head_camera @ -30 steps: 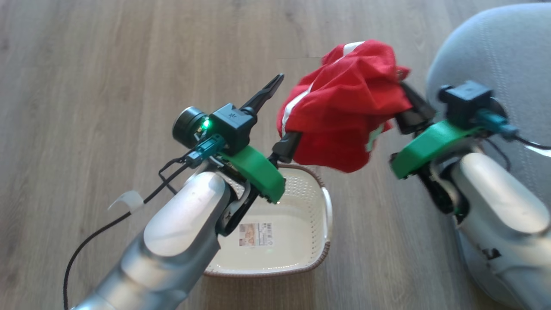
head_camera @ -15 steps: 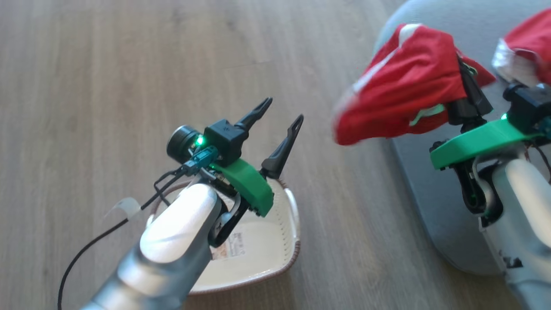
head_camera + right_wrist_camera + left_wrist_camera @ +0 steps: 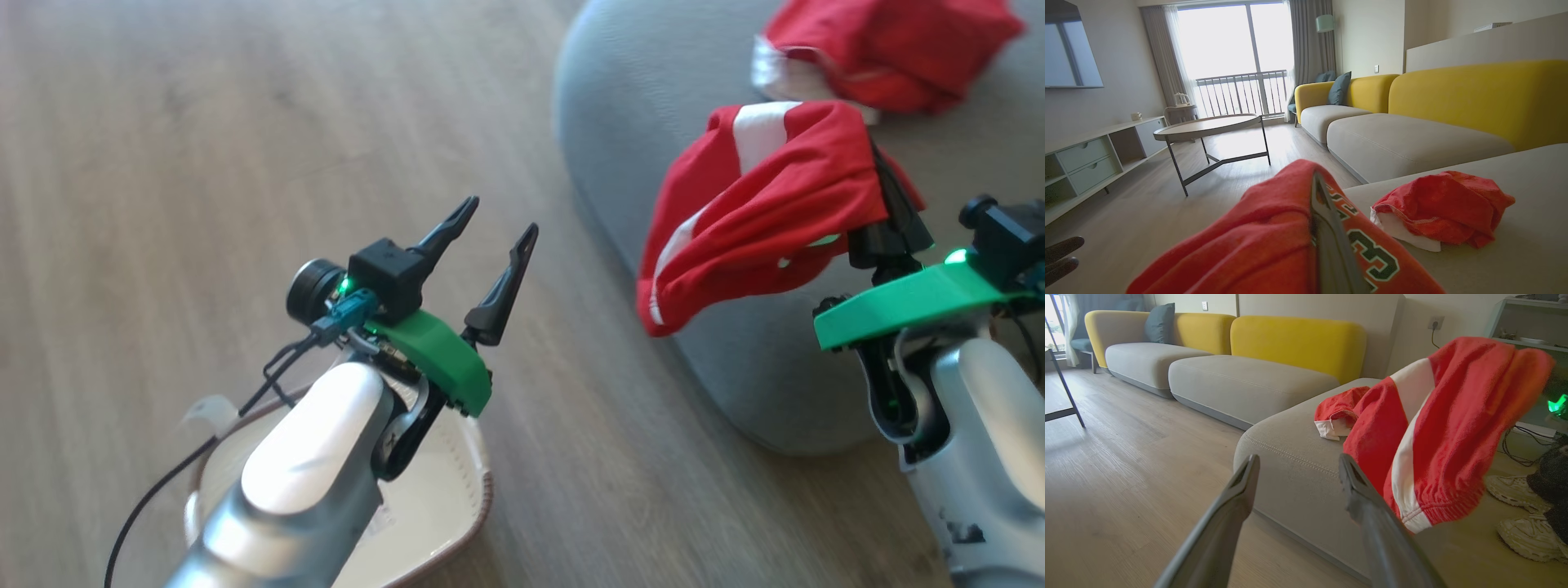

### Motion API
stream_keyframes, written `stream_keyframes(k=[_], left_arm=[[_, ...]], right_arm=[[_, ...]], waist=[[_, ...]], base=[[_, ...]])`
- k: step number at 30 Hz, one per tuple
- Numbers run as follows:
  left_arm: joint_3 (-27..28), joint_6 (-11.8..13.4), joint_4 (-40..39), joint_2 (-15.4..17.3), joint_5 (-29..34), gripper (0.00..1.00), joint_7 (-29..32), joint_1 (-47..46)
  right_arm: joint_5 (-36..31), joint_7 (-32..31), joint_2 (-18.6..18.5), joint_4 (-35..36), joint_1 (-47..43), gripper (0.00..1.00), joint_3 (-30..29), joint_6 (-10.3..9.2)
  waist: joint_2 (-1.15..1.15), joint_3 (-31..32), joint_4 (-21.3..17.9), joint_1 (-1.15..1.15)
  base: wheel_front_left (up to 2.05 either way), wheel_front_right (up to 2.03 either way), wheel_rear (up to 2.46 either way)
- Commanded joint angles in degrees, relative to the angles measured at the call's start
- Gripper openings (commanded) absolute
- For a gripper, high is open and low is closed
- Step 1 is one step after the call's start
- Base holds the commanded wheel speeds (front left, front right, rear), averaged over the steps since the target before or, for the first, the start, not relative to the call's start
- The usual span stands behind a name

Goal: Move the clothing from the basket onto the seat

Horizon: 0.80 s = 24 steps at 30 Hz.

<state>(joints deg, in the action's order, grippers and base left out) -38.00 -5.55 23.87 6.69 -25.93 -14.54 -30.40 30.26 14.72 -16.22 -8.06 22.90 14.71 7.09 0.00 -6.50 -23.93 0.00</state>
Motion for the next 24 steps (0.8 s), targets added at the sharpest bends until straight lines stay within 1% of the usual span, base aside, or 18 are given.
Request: stream_keyframes(k=[1,4,6,13,17,21,24], left_arm=[[2.60,-0.25,-2.00,0.91,0.59,1.00,-0.45,-1.56],[3.86,-0.30,-2.46,1.04,1.04,1.00,-0.45,-0.68],[4.08,-0.46,-2.56,0.80,1.41,1.00,-0.45,-0.48],[3.74,-1.37,-1.44,0.08,2.04,1.00,-0.45,-1.78],[3.29,-1.68,-0.99,-0.36,2.11,1.00,-0.45,-2.67],[3.09,-1.79,-0.95,-0.48,2.39,1.00,-0.45,-3.16],[3.14,-1.85,-1.47,-0.40,2.61,1.00,-0.46,-3.23]], right_arm=[[-0.17,0.28,0.17,2.50,0.11,0.00,0.00,0.40],[-0.31,0.28,0.64,3.39,-0.95,0.00,-0.92,0.40],[-0.56,0.28,0.76,4.26,-2.13,0.00,-2.32,0.40],[-2.43,0.28,2.60,8.49,-7.49,0.00,-8.26,0.40],[-3.37,0.28,3.42,10.30,-10.33,0.00,-10.31,0.40],[-4.39,0.28,3.72,10.38,-11.08,0.00,-11.80,0.40],[-5.65,0.28,3.63,10.31,-9.92,0.00,-12.39,0.40]], waist=[[0.00,0.65,-3.53,0.00],[0.00,0.88,-6.29,0.00],[0.00,0.57,-6.97,0.00],[0.00,-0.77,-7.89,0.00],[0.00,-1.62,-8.10,0.00],[0.00,-2.56,-8.12,0.00],[0.00,-4.01,-8.11,0.00]], base=[[0.00,0.00,0.00],[0.00,0.00,0.00],[0.00,0.00,0.00],[0.00,0.00,0.00],[0.00,0.00,0.00],[0.00,0.00,0.00],[0.00,0.00,0.00]])
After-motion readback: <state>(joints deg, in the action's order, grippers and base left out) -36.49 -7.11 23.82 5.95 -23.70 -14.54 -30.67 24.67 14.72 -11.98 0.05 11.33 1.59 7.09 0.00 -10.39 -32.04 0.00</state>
